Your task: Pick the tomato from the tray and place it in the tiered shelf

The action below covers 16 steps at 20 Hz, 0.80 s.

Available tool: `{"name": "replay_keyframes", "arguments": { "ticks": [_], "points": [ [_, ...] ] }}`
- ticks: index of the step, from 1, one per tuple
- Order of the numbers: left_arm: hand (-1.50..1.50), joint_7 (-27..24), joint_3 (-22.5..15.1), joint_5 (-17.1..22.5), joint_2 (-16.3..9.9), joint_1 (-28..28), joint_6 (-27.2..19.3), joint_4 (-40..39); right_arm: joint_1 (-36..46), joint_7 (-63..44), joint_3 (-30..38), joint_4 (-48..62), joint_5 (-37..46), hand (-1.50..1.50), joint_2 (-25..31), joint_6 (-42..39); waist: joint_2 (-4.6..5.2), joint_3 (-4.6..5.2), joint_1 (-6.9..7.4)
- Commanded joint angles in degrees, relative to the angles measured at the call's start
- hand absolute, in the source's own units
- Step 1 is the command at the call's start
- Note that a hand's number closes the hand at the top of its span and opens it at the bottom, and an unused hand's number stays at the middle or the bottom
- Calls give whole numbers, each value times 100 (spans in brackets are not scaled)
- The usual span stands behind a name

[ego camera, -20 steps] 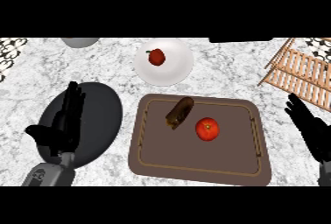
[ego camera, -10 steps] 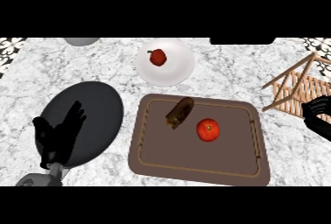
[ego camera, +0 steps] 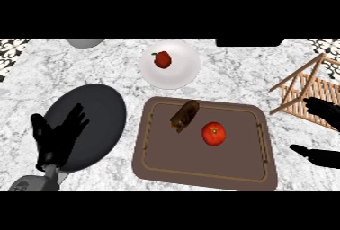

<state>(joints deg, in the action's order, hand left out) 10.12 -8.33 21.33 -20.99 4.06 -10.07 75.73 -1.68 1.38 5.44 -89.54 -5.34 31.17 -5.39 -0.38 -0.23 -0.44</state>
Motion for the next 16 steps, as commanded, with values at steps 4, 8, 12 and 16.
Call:
{"name": "replay_keyframes", "arguments": {
  "ticks": [4, 8, 12, 16],
  "points": [
    [0, 115, -62, -110, 144, -110, 63, -112, -94, -1557, -186, -1592, -497, -150, 527, -847, 23, 32, 1],
    [0, 214, -9, -100, 90, -88, 91, 13, 353, -3062, -721, -2474, -290, -150, 639, -640, 25, 38, 60],
    [0, 378, -6, -179, 151, 32, 23, -18, 1171, -4516, -1042, -2561, 21, -150, 512, -211, 42, 34, 111],
    [0, 351, 216, -108, 24, 142, 287, -218, 1733, -5616, -1605, -2734, 687, -150, 107, 122, 38, 33, 87]
  ]
}}
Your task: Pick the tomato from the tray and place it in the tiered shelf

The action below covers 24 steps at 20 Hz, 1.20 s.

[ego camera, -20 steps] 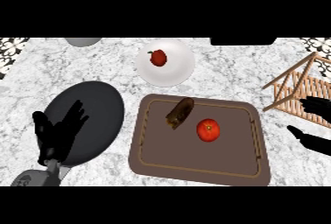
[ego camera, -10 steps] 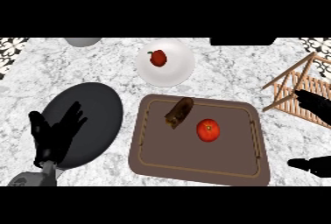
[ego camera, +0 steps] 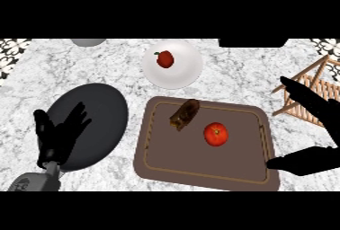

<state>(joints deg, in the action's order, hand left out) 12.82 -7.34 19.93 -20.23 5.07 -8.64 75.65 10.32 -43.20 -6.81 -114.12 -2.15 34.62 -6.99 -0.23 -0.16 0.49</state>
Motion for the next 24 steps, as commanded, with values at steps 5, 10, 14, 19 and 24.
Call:
{"name": "replay_keyframes", "arguments": {
  "ticks": [5, 10, 14, 19, 24],
  "points": [
    [0, 42, 48, -135, -16, -403, 35, 277, 875, -1638, -1206, 349, 1460, -150, -712, 359, 19, 19, 27],
    [0, 352, 135, -176, 30, -31, 6, 179, 1433, -2044, -1530, 1050, 1615, -150, -1218, 99, 27, 18, 4],
    [0, -53, 230, -228, 225, -34, 179, -380, 1595, -2114, -1598, 1168, 1769, -150, -1297, -190, 28, 20, -32],
    [0, 420, 189, -184, 125, -479, 97, 566, 1498, -2664, -1841, 1246, 2159, -150, -1591, -55, 7, 17, 2],
    [0, 170, 265, -331, 288, -296, 163, 114, 1429, -2691, -1966, 1328, 2684, -150, -1799, -127, 16, 19, -36]
  ]
}}
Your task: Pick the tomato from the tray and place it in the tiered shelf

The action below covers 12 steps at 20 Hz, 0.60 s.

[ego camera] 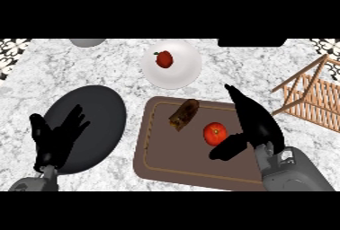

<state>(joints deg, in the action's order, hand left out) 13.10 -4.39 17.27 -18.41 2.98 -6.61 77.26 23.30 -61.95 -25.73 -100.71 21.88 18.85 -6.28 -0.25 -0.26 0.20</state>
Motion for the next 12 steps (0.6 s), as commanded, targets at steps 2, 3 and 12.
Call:
{"name": "replay_keyframes", "arguments": {
  "ticks": [2, 3, 12],
  "points": [
    [0, 69, 24, -93, 106, 95, 97, -300, 70, -433, -61, 365, 468, -150, -345, -95, 28, 28, -9],
    [0, -304, 75, -81, 126, -262, 202, -343, 84, -715, -202, 140, 583, -150, -443, -148, 22, 30, -2],
    [0, 17, 197, -224, 175, 2, 185, -296, -474, -215, -325, 654, 1368, -150, -839, 150, 27, 27, -18]
  ]
}}
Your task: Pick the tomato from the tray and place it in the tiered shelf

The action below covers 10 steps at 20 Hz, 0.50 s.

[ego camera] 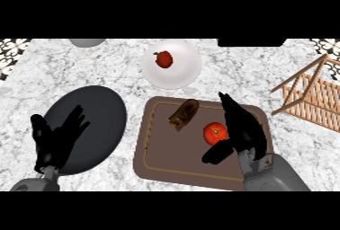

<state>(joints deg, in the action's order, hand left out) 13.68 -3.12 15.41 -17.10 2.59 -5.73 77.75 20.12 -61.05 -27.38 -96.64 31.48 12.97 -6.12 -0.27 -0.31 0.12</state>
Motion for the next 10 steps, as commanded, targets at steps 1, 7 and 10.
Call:
{"name": "replay_keyframes", "arguments": {
  "ticks": [1, 7, 10],
  "points": [
    [0, 53, -67, -108, 163, -34, 1, -166, 74, -258, 145, 412, 264, -150, -85, -151, 30, 33, 1],
    [0, -110, 244, -197, 72, 167, 233, -475, 13, 218, 315, 1029, 796, -150, -377, -6, 29, 33, -12],
    [0, 80, 111, -150, 314, -53, 142, -263, -64, 682, 166, 1573, 1178, -150, -604, 555, 35, 31, 12]
  ]
}}
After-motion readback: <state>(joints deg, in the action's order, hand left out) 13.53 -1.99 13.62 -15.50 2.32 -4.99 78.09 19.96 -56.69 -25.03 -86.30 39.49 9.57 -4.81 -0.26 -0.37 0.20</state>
